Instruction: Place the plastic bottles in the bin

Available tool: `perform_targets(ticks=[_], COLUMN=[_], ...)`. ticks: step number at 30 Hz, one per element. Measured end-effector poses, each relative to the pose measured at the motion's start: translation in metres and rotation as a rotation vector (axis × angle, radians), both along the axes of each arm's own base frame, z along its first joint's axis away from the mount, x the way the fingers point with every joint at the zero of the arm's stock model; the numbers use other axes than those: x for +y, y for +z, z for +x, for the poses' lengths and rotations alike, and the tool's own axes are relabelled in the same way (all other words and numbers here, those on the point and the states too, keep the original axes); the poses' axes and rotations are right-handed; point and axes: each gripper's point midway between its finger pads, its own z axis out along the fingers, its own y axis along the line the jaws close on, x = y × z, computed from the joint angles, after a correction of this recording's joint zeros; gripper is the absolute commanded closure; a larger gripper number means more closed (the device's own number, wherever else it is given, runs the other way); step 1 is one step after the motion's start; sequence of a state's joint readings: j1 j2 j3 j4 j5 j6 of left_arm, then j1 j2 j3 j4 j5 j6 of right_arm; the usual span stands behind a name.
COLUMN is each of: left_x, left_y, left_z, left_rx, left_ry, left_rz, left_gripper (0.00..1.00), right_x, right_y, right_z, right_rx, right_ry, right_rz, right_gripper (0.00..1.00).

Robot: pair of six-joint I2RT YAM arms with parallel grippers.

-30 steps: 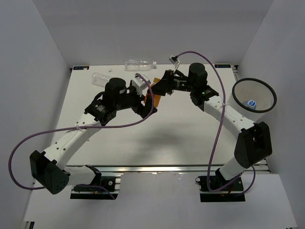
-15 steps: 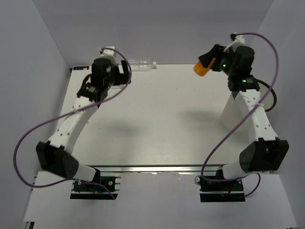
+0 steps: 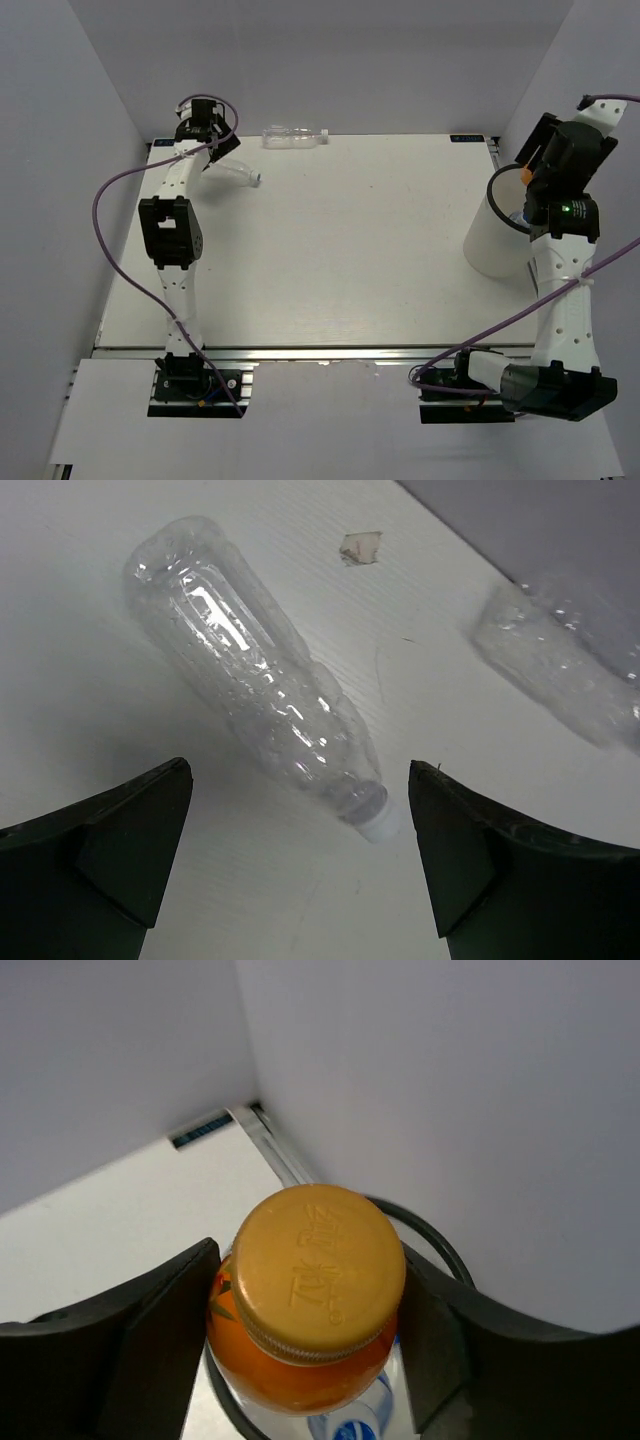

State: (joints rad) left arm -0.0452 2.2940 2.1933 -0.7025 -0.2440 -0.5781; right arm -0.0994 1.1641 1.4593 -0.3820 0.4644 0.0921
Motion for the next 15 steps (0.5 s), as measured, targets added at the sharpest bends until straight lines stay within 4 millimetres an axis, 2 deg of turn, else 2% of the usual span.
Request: perform_targets(ticks=[1, 4, 7, 10, 15], left_x=[0.002, 0.006, 0.008, 0.007, 0.006], left_y=[-0.013, -0.051, -0.074, -0.08, -0.077], left_z=[0.003, 0.01, 0.017, 0.028, 0.036], left_rx=[0.015, 0.051, 0.06, 0.033, -0.003], left_ry=[0.012, 0.051, 0.083, 0.109, 0.133], left_rz=[-0.017, -0.076, -0.121, -0.154, -0.179], left_gripper=[0.02, 0.02, 0.02, 0.02, 0.02], right_x=[-0.005, -0.015, -0.016, -0.013, 0.006], right_y=[-0.012, -0.037, -0.049, -0.041, -0.006], right_z=[-0.004, -0.006, -0.005, -0.005, -0.011], right_rx=[0.041, 0.151, 0.204, 0.187, 0.073], right_ry=[-0.026, -0.067, -0.066, -0.038, 0.072], right_rz=[0.0, -0.015, -0.023, -0.033, -0.041], right_gripper=[0.11, 0.11, 0.11, 0.11, 0.11])
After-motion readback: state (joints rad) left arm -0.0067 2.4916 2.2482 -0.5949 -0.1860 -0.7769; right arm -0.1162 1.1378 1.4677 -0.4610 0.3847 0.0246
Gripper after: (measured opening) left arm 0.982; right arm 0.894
